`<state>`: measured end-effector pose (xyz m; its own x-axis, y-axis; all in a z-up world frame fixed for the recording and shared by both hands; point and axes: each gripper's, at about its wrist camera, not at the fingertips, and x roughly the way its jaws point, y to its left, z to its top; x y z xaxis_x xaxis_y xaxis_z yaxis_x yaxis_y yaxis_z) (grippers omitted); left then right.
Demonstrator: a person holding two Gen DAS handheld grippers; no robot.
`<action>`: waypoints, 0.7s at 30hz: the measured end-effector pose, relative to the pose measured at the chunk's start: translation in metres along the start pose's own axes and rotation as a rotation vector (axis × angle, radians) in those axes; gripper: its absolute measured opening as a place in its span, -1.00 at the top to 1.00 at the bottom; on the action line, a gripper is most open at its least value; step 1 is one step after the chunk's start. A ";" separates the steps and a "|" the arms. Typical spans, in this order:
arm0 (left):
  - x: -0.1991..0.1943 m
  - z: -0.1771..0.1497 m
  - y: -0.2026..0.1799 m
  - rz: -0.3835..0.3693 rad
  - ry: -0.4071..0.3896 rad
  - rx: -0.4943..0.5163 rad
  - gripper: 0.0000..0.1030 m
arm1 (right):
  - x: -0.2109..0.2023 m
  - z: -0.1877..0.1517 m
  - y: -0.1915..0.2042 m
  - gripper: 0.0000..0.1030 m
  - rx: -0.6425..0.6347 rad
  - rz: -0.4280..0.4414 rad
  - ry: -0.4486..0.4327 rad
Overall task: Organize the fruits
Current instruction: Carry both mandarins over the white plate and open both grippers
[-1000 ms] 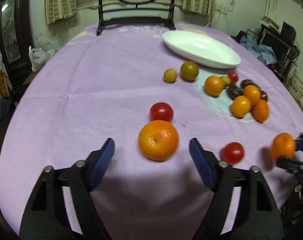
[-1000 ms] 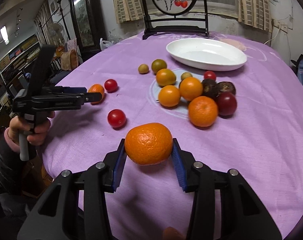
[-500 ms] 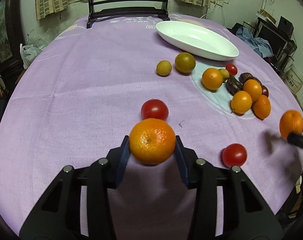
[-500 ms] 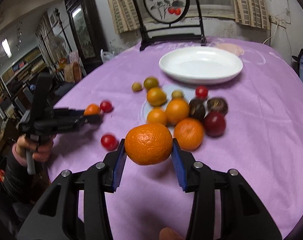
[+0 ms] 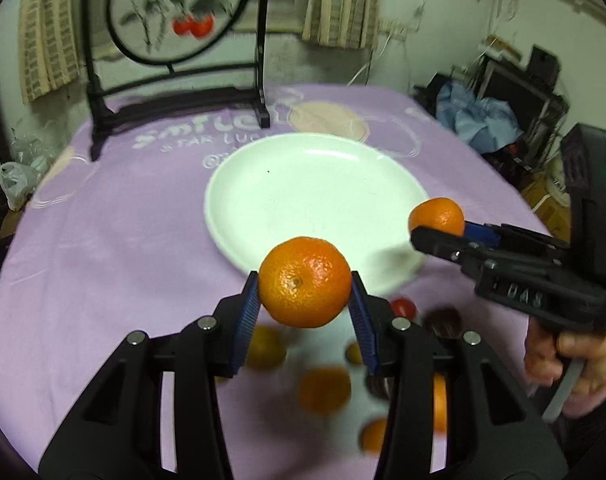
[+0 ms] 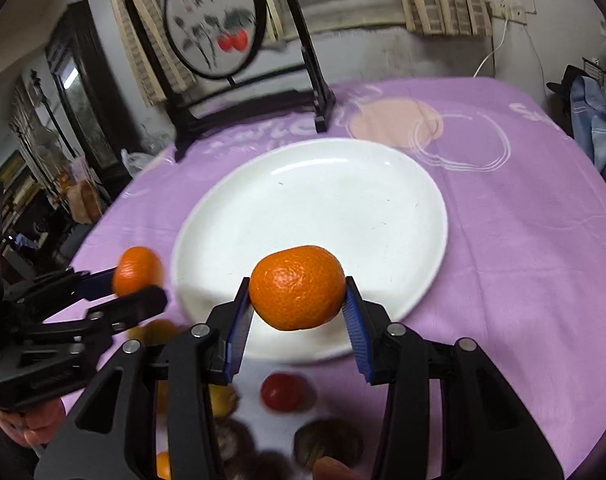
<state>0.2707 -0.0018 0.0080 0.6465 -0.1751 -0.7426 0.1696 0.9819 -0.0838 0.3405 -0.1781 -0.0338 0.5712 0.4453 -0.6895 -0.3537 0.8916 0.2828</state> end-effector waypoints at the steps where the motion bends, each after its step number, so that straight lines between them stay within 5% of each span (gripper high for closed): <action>1: 0.013 0.007 -0.002 0.008 0.023 -0.003 0.14 | 0.006 0.003 -0.001 0.13 0.001 -0.001 0.012; 8: 0.073 0.022 -0.003 0.055 0.145 -0.001 0.14 | 0.033 0.003 -0.006 0.14 -0.015 -0.022 0.108; 15: 0.090 0.018 0.001 0.097 0.188 -0.008 0.09 | 0.025 0.002 -0.002 0.05 -0.037 -0.028 0.095; 19: 0.053 0.019 0.003 0.117 0.098 -0.022 -0.50 | -0.016 -0.001 0.005 0.02 -0.063 -0.033 -0.003; 21: 0.021 0.012 0.004 0.118 0.047 -0.026 -0.59 | -0.036 -0.011 0.010 0.00 -0.071 -0.031 -0.037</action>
<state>0.2938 -0.0022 -0.0001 0.6252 -0.0548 -0.7786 0.0744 0.9972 -0.0104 0.3084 -0.1864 -0.0130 0.6093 0.4218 -0.6715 -0.3866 0.8973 0.2130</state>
